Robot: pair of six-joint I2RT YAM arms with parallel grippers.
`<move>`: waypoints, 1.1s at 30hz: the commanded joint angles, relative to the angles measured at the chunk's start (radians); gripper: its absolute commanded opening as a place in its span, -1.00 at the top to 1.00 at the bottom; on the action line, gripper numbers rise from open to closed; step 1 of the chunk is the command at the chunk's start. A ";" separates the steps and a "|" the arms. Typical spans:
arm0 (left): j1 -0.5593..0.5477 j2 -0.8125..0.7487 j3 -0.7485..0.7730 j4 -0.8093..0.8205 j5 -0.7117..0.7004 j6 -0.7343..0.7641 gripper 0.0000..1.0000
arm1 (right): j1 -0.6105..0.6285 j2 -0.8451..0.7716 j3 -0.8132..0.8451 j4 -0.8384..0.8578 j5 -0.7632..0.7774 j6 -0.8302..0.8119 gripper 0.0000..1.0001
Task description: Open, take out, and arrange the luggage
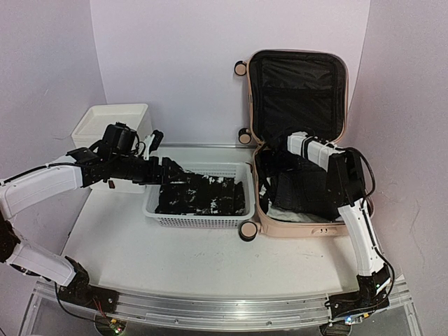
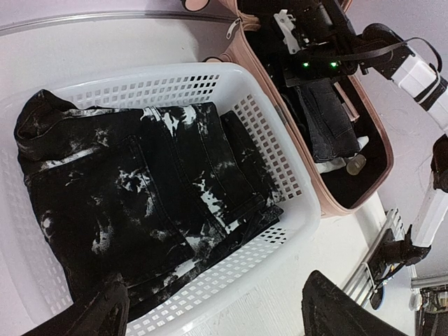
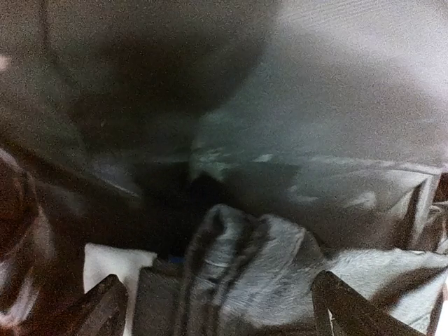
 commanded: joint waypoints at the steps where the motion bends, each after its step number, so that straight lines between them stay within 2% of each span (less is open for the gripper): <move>1: 0.002 -0.023 0.001 0.037 0.012 0.006 -0.72 | 0.017 0.049 0.106 -0.032 0.094 -0.015 -0.87; 5: 0.002 -0.033 -0.007 0.037 0.009 0.005 -0.72 | 0.025 0.069 0.119 -0.068 0.203 -0.002 -0.83; 8: 0.002 -0.038 -0.010 0.038 0.005 0.005 -0.72 | 0.025 0.063 0.106 -0.069 0.231 0.009 -0.67; 14: 0.002 -0.033 -0.006 0.037 0.012 0.004 -0.72 | 0.024 0.060 0.119 -0.068 0.232 0.014 -0.14; 18: 0.002 -0.040 -0.008 0.037 0.010 0.001 -0.72 | 0.025 0.033 0.119 -0.068 0.201 0.019 0.28; 22: 0.002 -0.044 -0.011 0.037 0.010 -0.002 -0.72 | 0.024 -0.003 0.121 -0.065 0.152 0.022 0.55; 28: 0.002 -0.046 -0.008 0.038 0.016 -0.008 -0.72 | 0.022 -0.096 0.086 -0.057 0.106 0.031 0.78; 33: 0.002 -0.048 -0.009 0.039 0.020 -0.013 -0.72 | -0.001 -0.190 -0.026 -0.004 0.026 0.050 0.75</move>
